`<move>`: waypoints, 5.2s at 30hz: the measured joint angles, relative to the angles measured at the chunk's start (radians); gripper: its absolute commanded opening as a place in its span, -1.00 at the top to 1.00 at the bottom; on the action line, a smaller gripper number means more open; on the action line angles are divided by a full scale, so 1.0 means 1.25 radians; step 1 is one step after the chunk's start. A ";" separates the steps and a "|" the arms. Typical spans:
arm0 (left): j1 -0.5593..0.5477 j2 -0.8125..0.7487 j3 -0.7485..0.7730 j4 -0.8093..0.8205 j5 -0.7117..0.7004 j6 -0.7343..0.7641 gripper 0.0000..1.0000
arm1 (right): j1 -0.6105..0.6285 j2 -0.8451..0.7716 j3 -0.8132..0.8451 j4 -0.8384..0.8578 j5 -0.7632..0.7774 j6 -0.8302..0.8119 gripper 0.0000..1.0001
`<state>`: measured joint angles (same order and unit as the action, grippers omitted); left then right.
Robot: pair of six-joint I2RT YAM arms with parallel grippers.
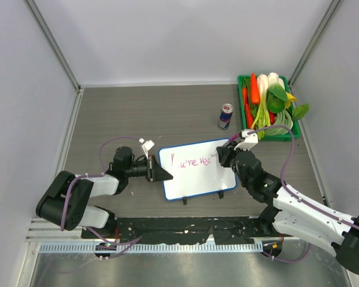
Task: Write a sentence on the whiteboard
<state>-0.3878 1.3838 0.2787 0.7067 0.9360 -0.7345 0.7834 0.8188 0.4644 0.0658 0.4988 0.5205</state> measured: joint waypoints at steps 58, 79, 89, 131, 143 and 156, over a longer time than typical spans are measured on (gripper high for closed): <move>0.000 0.002 0.000 0.001 0.000 0.000 1.00 | 0.000 -0.016 -0.008 -0.028 0.011 0.007 0.97; 0.000 0.005 0.000 0.002 0.000 -0.001 1.00 | -0.002 -0.034 -0.019 -0.043 0.000 0.022 0.97; 0.000 0.005 0.000 0.002 0.000 -0.001 1.00 | -0.002 -0.050 -0.027 -0.068 -0.021 0.029 0.97; 0.000 0.005 0.000 0.003 0.002 0.000 1.00 | -0.005 -0.011 0.013 -0.070 -0.002 0.006 0.97; 0.000 0.005 0.000 0.003 0.002 0.000 1.00 | -0.005 -0.018 0.013 -0.083 0.011 0.006 0.97; 0.000 0.005 0.000 0.003 0.002 0.000 1.00 | -0.005 -0.018 0.013 -0.089 0.039 0.004 0.97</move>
<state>-0.3878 1.3903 0.2790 0.7105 0.9386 -0.7345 0.7769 0.7967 0.4805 -0.0460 0.5476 0.5251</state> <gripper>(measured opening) 0.105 0.171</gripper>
